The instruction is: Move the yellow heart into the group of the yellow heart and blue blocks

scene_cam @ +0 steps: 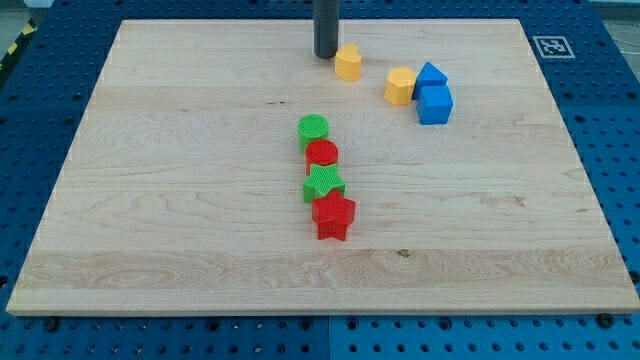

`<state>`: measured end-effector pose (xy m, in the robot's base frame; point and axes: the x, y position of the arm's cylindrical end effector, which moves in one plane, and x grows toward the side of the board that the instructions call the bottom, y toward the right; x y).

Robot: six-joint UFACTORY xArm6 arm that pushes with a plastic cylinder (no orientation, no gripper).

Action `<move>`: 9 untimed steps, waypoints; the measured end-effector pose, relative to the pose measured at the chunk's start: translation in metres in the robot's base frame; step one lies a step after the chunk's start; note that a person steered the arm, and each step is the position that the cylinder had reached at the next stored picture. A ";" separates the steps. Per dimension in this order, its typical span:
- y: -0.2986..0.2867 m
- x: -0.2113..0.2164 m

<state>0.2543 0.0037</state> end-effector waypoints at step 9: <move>0.016 0.031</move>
<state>0.2857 0.0197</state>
